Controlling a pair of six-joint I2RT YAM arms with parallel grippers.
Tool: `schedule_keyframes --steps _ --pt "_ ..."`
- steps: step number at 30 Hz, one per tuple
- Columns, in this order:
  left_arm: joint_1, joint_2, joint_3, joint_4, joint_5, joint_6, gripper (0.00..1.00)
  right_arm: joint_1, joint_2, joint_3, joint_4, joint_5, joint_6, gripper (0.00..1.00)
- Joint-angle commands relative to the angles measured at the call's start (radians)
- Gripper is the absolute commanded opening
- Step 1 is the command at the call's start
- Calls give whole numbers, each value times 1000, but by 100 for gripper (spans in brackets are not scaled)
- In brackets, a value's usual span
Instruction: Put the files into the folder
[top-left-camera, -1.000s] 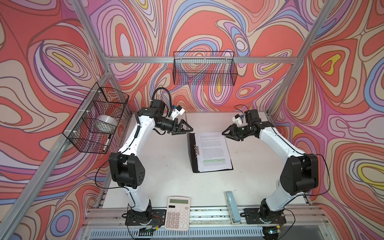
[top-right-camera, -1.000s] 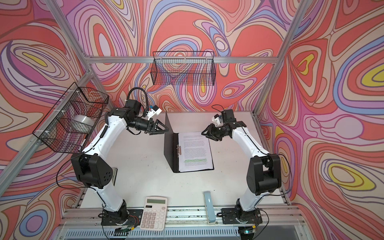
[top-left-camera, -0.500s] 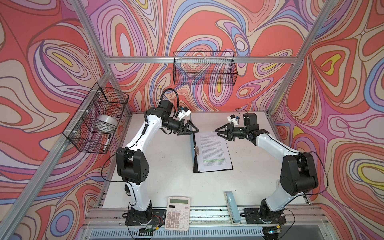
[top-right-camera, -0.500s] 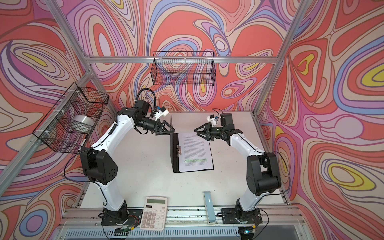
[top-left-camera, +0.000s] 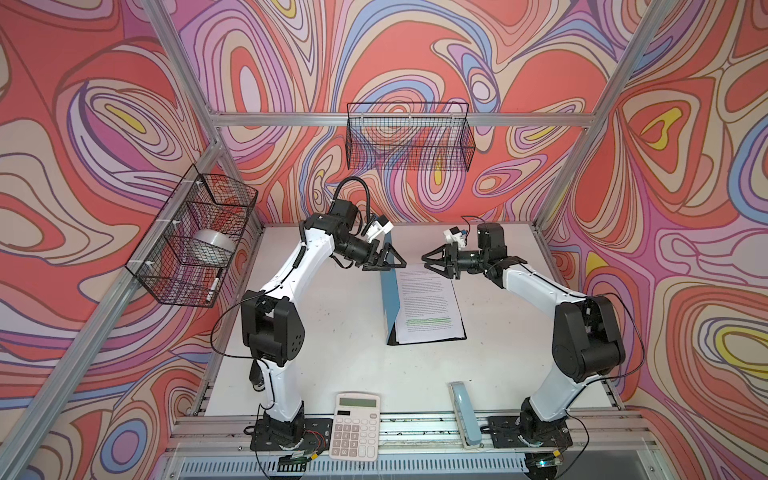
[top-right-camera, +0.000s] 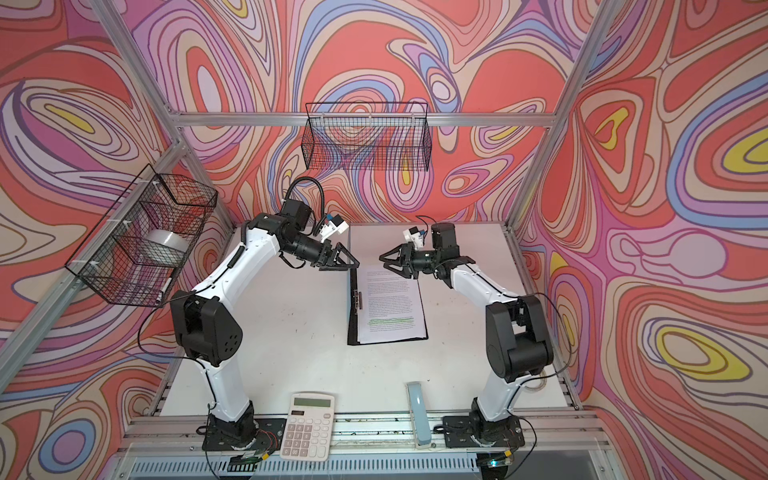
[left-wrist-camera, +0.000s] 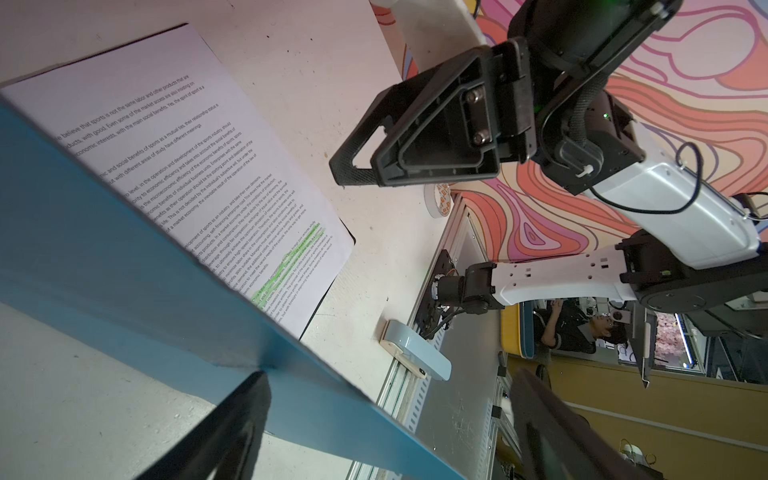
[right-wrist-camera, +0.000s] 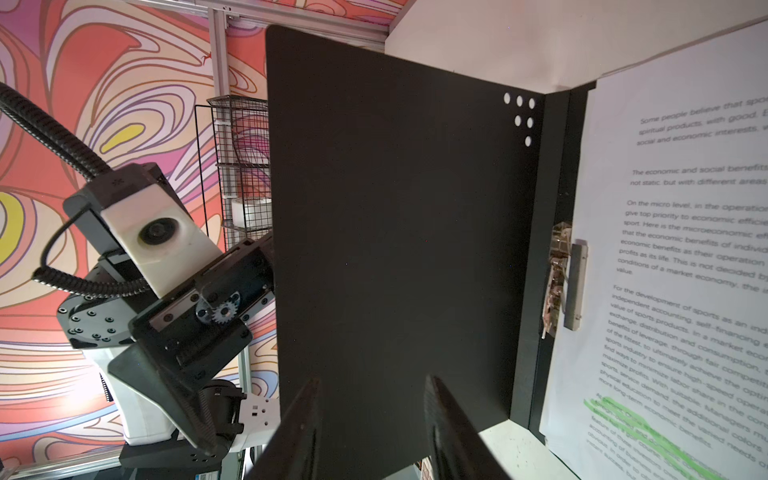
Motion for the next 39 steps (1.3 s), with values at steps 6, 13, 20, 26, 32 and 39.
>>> schedule_keyframes --steps 6,13,20,26,32,39 --pt "-25 10 -5 22 -29 19 98 19 21 42 36 -18 22 43" --pt "-69 47 35 9 -55 19 100 26 22 46 39 -20 29 43" --pt "-87 62 61 12 -49 5 100 28 16 46 35 -25 32 43" --pt "-88 43 87 1 -62 7 100 28 28 45 21 -25 26 43" --pt "-84 1 111 -18 -95 24 100 28 28 60 -21 -21 -1 43" --pt "-54 -23 106 -4 -95 -6 100 28 57 87 -114 -7 -57 43"
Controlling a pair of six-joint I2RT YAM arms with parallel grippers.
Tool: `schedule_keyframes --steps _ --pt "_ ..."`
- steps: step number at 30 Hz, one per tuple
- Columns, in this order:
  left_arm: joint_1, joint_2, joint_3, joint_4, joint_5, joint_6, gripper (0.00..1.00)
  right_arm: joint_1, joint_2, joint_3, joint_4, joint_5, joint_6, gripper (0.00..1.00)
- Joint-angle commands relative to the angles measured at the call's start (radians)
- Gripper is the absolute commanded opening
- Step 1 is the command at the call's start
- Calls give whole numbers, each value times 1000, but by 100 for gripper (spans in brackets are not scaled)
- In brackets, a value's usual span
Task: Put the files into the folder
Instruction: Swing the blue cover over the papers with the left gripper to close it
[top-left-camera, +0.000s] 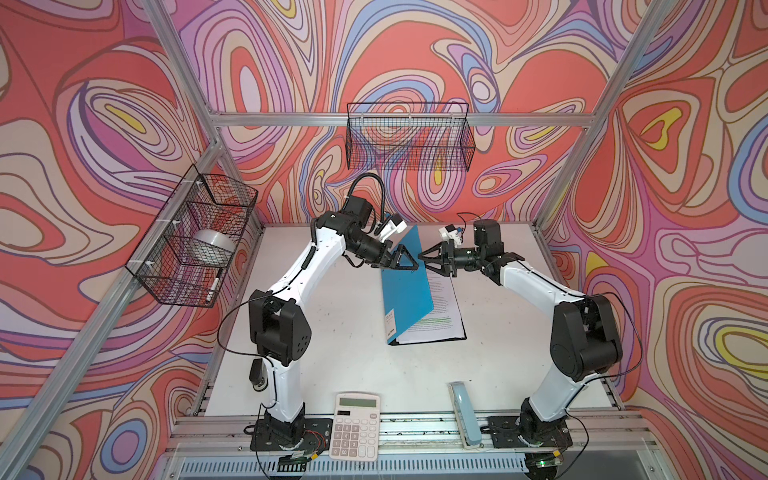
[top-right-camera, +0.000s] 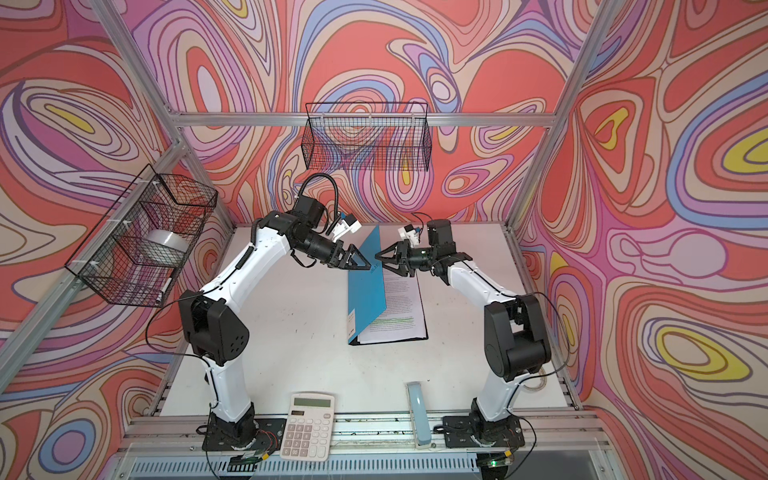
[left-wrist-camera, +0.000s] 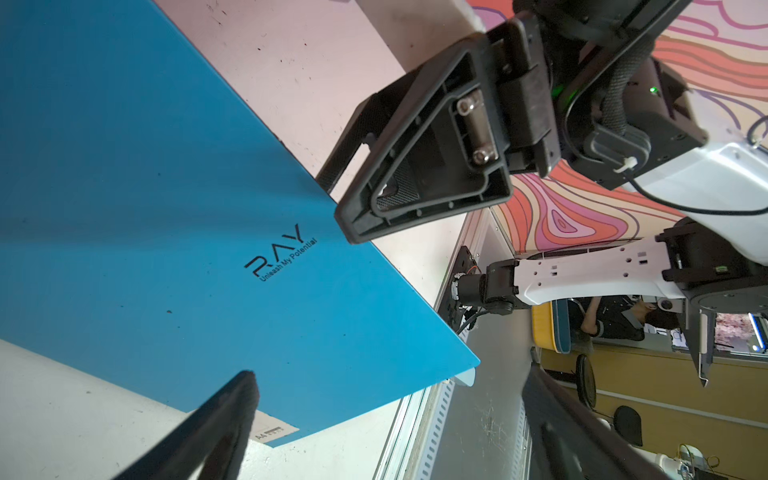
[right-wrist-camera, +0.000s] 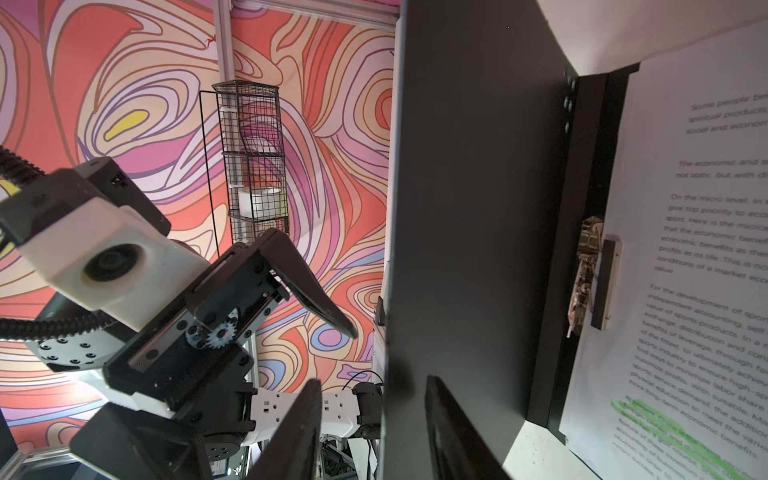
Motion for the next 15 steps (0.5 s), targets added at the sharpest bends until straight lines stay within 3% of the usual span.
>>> schedule_keyframes --steps 1,15 --pt "27 -39 24 -10 2 -18 100 5 40 29 -67 10 -52 43" --pt "107 -46 4 -26 48 -19 100 5 56 87 -270 72 -182 43"
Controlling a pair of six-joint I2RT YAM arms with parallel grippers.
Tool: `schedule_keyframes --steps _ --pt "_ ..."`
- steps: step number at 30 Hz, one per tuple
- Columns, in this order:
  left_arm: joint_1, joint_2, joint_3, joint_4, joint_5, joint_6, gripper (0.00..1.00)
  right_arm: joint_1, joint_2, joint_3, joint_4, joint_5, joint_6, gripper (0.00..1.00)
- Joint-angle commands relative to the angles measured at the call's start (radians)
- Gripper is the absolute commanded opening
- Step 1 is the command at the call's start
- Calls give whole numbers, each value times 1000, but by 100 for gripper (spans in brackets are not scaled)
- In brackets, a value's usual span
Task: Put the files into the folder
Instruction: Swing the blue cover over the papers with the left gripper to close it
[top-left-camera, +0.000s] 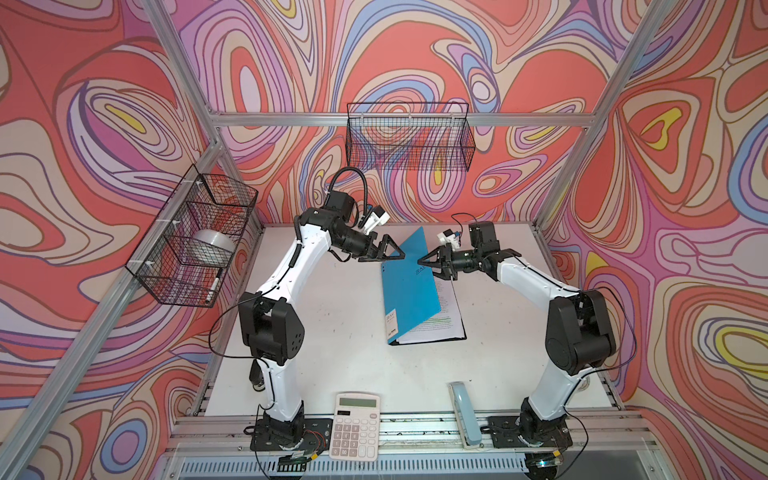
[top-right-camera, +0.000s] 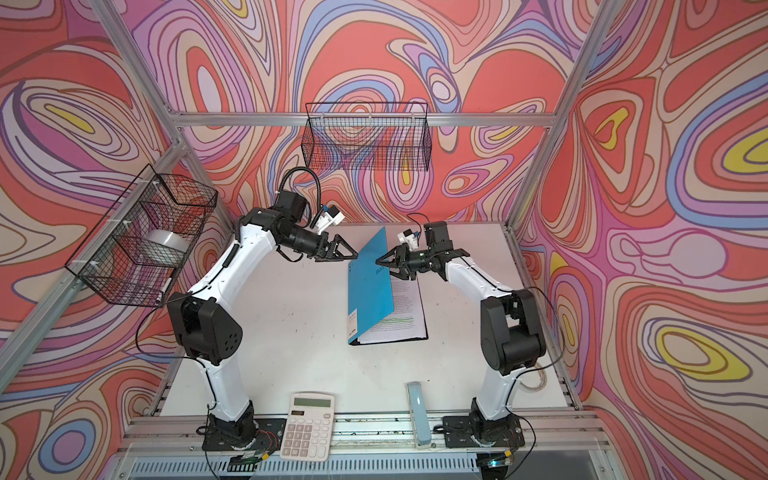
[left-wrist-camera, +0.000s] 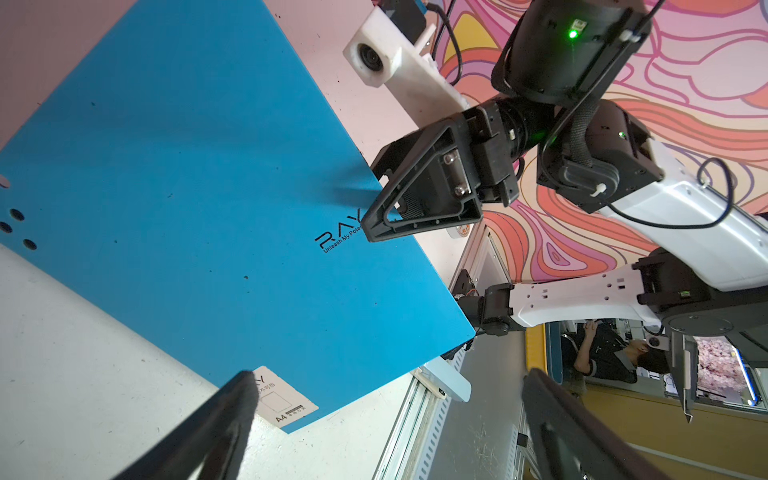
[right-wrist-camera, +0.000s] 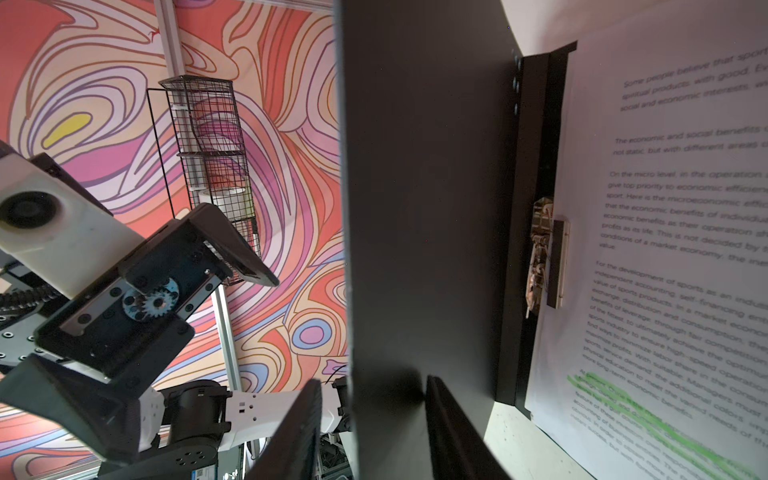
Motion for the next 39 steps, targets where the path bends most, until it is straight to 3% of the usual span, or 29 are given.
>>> schedule_keyframes --steps 1,12,25,39 --pt "17 -35 -2 -25 25 15 100 5 15 38 -101 45 -76 43" --pt "58 -65 -96 -18 43 32 100 5 16 100 -394 283 -265 43" --pt "85 -104 -224 -19 51 71 100 5 33 34 -485 511 -339 43" --pt "91 -102 -244 -20 63 70 100 5 -22 10 -554 699 -374 44"
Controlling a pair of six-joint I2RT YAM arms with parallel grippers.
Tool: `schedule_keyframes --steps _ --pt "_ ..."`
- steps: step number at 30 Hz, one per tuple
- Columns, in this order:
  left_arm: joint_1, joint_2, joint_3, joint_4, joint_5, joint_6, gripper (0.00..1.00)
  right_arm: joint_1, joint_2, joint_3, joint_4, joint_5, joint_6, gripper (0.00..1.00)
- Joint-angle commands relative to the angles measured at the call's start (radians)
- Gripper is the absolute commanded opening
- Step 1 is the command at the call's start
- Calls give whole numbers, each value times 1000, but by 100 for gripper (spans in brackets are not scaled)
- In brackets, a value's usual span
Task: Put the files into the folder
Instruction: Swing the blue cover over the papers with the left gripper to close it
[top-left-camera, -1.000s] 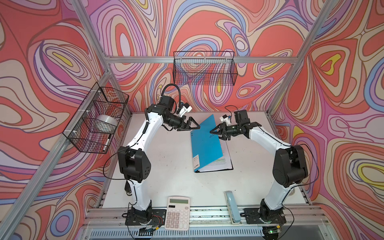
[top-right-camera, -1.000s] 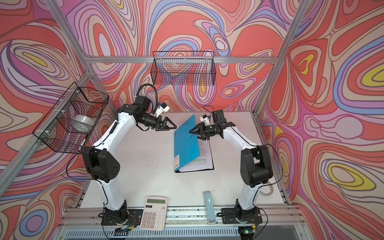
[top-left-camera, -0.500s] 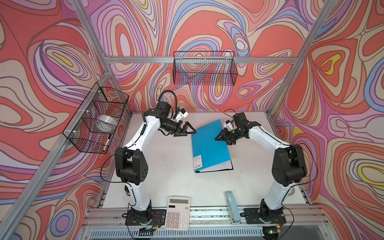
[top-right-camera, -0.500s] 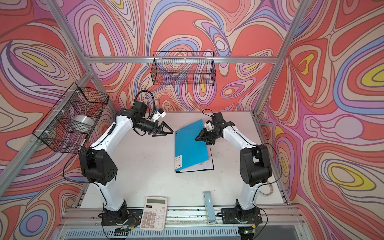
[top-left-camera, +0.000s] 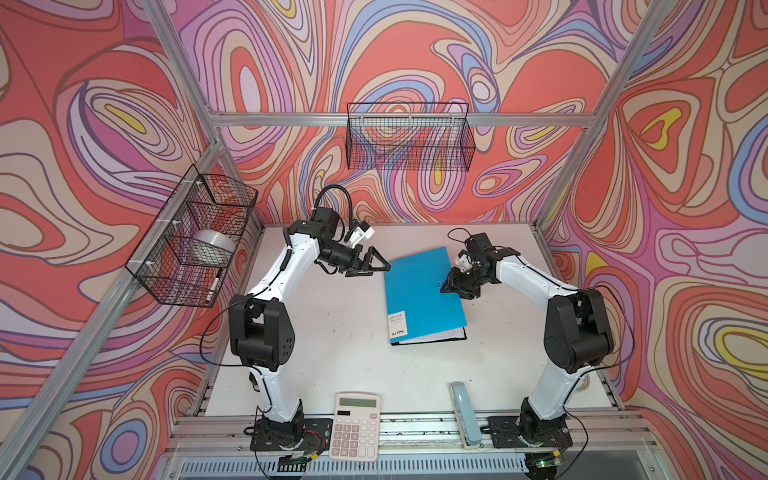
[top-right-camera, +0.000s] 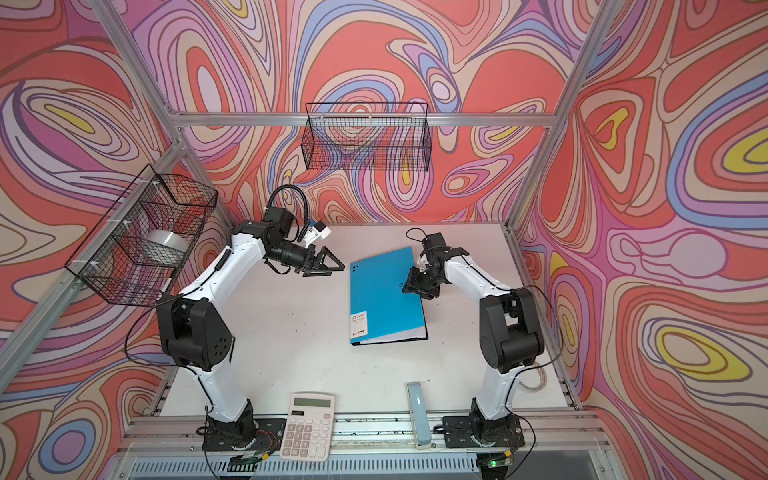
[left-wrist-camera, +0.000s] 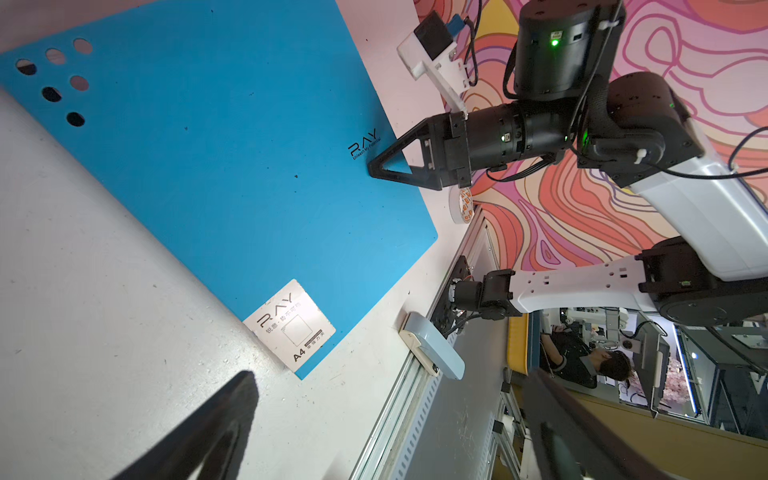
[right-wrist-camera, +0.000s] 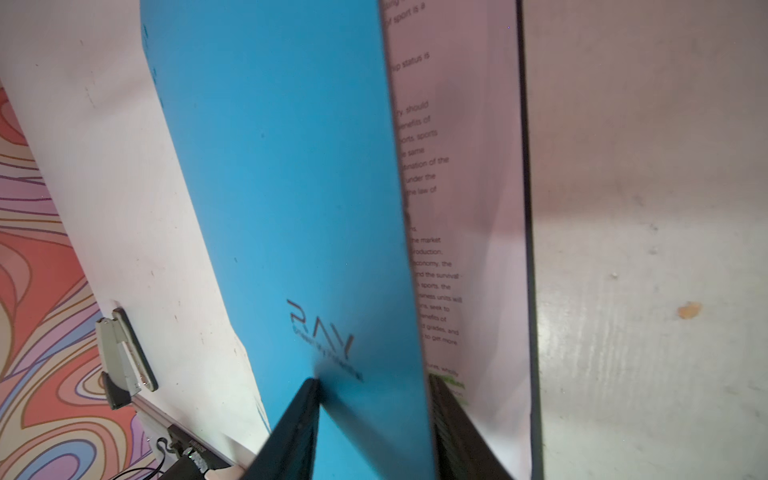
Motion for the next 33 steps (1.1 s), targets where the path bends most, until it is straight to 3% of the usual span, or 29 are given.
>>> schedule_keyframes --steps 1,19,33 --pt "6 -28 -11 -20 25 18 100 4 -35 -2 -49 77 -28 44" --pt "6 -30 -10 -24 28 19 100 4 -80 -6 -86 177 -45 45" --pt "6 -23 -16 -35 31 29 100 -6 -12 -53 -13 110 -26 45"
